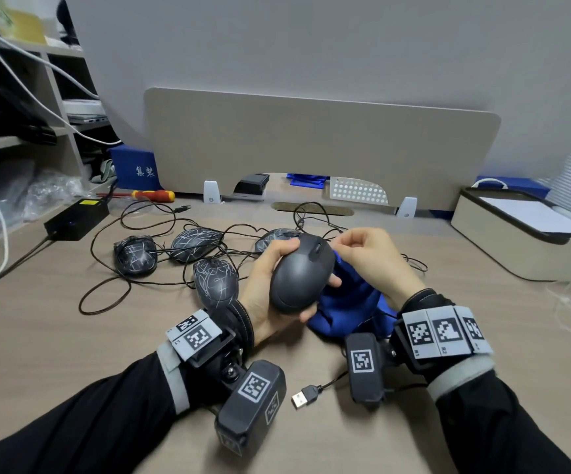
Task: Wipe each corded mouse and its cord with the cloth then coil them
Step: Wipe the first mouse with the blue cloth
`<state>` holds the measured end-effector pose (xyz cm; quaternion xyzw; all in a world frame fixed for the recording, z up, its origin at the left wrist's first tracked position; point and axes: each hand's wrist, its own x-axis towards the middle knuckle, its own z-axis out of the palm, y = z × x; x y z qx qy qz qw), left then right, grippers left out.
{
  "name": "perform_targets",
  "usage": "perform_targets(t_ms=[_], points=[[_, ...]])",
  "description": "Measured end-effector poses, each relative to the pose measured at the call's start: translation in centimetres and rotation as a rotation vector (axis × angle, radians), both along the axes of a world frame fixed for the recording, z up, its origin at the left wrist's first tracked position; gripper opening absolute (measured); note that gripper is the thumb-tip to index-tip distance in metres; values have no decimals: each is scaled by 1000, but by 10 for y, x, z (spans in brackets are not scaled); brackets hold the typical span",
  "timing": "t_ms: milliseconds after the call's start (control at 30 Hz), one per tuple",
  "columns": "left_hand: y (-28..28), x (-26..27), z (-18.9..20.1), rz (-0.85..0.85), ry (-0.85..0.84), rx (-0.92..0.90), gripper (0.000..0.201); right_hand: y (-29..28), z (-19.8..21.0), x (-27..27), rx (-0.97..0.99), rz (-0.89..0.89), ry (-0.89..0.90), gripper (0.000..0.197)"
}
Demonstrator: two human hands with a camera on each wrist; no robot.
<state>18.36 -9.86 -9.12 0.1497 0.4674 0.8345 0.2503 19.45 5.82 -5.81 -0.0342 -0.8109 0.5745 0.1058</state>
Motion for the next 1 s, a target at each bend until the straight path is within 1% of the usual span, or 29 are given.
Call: perform_targets(t_ms=[100, 167, 200, 233, 300, 367, 400, 467, 567, 667, 700, 800, 833, 900, 1000], points=[[1, -3, 0, 97, -25, 31, 46, -3, -2, 0, 33, -12, -10, 19], [2, -4, 0, 162, -47, 25, 44, -5, -2, -3, 34, -27, 40, 16], [2, -5, 0, 188, -56, 14, 42, -6, -2, -3, 23, -8, 70, 16], [2, -6, 0, 210, -70, -1, 39, -6, -3, -4, 15, 40, 97, 17], [1, -8, 0, 244, -105, -38, 38, -7, -1, -1, 38, 213, 117, 16], [0, -9, -2, 232, -119, -65, 46, -9, 2, 3, 78, 342, 112, 14], [0, -9, -1, 223, -123, -73, 48, -10, 2, 3, 86, 356, 113, 14], [0, -8, -1, 205, -120, -80, 46, -9, 1, 0, 89, 316, 133, 15], [1, -5, 0, 132, -92, -63, 37, -5, -4, -8, 73, 179, 161, 16], [1, -4, -3, 60, -31, -88, 42, 1, -7, -13, 68, 40, 175, 18], [1, -4, -2, 62, -25, -90, 42, 1, -6, -12, 65, 46, 177, 17], [1, -4, -1, 122, -45, -87, 37, -4, -3, -6, 73, 231, 155, 16], [1, -5, -2, 131, -53, -90, 36, -6, -2, -5, 81, 266, 144, 16], [1, -5, -2, 103, -45, -99, 39, -4, -1, -5, 83, 221, 138, 17], [2, -2, -1, 41, -4, -127, 43, 3, -3, -10, 115, 55, 158, 17]])
